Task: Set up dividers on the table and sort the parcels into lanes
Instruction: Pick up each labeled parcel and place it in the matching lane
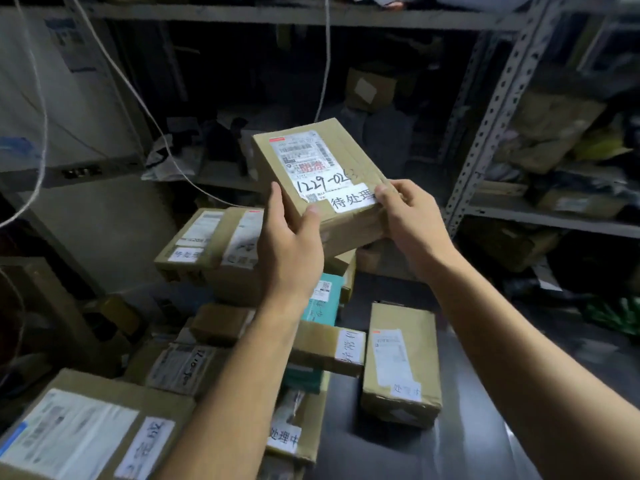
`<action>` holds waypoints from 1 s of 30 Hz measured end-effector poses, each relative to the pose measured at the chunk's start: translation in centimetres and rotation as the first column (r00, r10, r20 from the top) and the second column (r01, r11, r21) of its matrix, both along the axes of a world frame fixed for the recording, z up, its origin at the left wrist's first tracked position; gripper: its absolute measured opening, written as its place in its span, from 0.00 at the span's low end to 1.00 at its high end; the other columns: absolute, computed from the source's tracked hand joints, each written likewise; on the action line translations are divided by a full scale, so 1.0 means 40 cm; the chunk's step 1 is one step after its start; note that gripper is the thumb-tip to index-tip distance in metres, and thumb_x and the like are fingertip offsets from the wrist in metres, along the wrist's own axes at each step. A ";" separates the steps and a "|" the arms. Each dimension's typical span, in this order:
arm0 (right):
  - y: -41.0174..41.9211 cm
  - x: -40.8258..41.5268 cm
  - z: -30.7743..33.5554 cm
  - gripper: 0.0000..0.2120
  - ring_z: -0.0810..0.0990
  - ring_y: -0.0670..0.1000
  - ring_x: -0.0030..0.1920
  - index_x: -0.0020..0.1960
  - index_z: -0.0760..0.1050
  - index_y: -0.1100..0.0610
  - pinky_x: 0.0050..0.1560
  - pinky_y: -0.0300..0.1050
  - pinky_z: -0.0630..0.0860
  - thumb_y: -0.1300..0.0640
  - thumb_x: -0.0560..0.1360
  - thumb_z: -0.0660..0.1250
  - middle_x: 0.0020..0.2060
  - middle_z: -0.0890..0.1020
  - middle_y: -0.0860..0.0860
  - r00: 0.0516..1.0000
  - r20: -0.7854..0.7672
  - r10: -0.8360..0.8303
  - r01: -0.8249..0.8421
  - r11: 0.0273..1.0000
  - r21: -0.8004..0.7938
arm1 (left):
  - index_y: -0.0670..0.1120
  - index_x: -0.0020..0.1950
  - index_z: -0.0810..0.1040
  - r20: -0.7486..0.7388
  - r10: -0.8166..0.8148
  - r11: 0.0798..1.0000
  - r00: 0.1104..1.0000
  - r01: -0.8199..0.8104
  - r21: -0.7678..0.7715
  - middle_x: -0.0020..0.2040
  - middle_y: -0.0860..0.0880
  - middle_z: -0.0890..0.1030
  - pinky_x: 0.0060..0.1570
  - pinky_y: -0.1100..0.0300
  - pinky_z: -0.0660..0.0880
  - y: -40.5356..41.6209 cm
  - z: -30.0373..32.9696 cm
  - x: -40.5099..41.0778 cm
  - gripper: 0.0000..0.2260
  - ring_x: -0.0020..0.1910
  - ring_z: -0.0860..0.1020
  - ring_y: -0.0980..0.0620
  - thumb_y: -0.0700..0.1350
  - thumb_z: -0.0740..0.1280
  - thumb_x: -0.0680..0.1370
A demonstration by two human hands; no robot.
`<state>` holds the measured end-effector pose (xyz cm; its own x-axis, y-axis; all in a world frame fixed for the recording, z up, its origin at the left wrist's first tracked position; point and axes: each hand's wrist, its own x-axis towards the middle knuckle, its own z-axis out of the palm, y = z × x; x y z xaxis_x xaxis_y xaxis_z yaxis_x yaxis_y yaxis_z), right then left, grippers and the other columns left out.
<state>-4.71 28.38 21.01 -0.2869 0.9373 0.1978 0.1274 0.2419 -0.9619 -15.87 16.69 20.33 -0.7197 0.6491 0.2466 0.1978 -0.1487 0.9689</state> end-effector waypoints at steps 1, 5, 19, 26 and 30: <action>0.005 0.053 0.000 0.13 0.81 0.46 0.44 0.51 0.80 0.50 0.35 0.43 0.77 0.44 0.73 0.64 0.47 0.84 0.47 1.000 0.004 -0.026 0.026 1.000 -0.009 | 0.55 0.77 0.61 -0.008 -0.033 0.999 0.999 0.033 -0.012 0.68 0.57 0.75 0.50 0.70 0.76 0.012 0.000 0.037 0.27 0.59 0.76 0.63 0.52 0.63 0.79; 0.024 0.273 -0.014 0.14 0.81 0.45 0.43 0.48 0.80 0.50 0.36 0.42 0.76 0.41 0.70 0.65 0.45 0.85 0.45 0.988 0.057 -0.145 0.148 0.988 -0.044 | 0.52 0.77 0.64 -0.024 -0.154 0.986 0.988 0.152 -0.073 0.68 0.55 0.76 0.66 0.53 0.72 0.069 -0.011 0.204 0.25 0.66 0.74 0.55 0.48 0.64 0.80; 0.072 0.866 -0.362 0.08 0.82 0.48 0.49 0.50 0.77 0.51 0.52 0.49 0.80 0.51 0.73 0.71 0.48 0.83 0.48 0.899 0.385 -0.209 0.335 0.894 -0.297 | 0.57 0.73 0.69 0.146 -0.464 0.754 0.874 0.476 -0.453 0.62 0.56 0.79 0.58 0.58 0.78 0.244 -0.365 0.682 0.23 0.58 0.78 0.59 0.39 0.65 0.80; 0.062 0.870 -0.602 0.08 0.80 0.55 0.53 0.55 0.75 0.58 0.51 0.45 0.75 0.58 0.77 0.67 0.54 0.83 0.55 0.814 0.577 -0.063 0.392 0.793 -0.466 | 0.50 0.78 0.61 0.037 -0.325 0.587 0.945 0.232 -0.775 0.70 0.48 0.74 0.67 0.53 0.70 0.255 -0.566 0.774 0.27 0.68 0.72 0.48 0.36 0.60 0.80; 0.085 0.838 -0.667 0.11 0.79 0.58 0.59 0.60 0.73 0.61 0.50 0.43 0.72 0.59 0.79 0.63 0.59 0.81 0.58 0.762 0.646 -0.028 0.428 0.771 -0.472 | 0.53 0.68 0.73 -0.006 -0.371 0.547 0.929 0.213 -0.809 0.63 0.49 0.80 0.58 0.57 0.74 0.283 -0.627 0.788 0.20 0.60 0.77 0.47 0.38 0.58 0.78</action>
